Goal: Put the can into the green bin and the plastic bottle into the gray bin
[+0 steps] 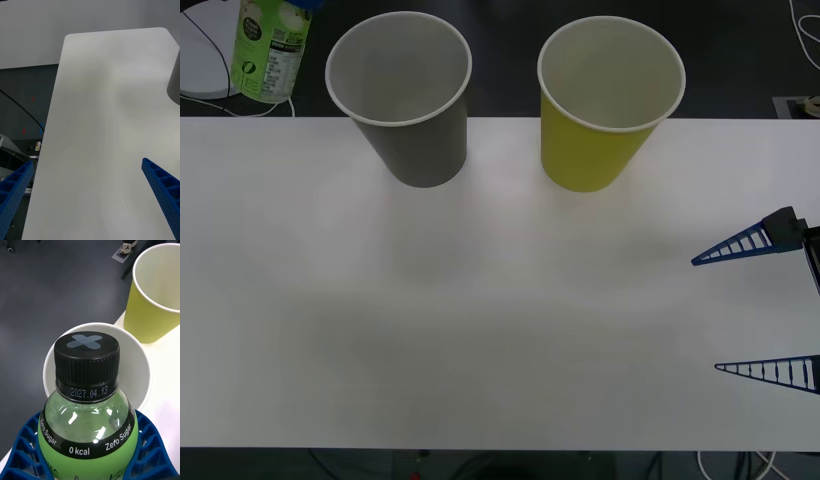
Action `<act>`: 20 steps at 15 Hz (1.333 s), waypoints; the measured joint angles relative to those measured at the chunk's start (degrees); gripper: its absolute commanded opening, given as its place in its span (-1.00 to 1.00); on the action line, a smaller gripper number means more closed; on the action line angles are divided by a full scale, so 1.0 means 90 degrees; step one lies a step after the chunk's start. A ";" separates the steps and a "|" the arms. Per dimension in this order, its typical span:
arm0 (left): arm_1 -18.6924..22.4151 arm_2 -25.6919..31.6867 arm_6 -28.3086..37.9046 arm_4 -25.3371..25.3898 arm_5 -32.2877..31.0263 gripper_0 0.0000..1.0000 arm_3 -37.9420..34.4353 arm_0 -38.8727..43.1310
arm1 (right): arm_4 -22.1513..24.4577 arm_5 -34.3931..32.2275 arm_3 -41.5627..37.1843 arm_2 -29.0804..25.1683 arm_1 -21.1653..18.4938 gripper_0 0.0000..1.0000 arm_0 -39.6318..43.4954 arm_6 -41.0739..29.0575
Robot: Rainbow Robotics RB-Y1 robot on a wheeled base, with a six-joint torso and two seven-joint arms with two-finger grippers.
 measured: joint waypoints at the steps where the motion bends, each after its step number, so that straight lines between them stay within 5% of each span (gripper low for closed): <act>1: -0.0092 -0.0089 -0.0022 -0.0127 -0.0010 -1.00 0.0105 -0.0147 | 0.0000 0.0000 0.0000 0.0000 0.0000 1.00 0.0000 0.0000; 11: -0.1359 -0.0422 0.0081 -0.1260 -0.0002 -1.00 0.1274 -0.1239 | 0.0000 0.0000 0.0000 0.0000 0.0000 1.00 0.0000 0.0000; 20: -0.1958 -0.0422 0.0393 -0.1454 0.0037 -1.00 0.1315 -0.1266 | 0.0000 0.0000 0.0000 0.0000 0.0000 1.00 0.0000 0.0000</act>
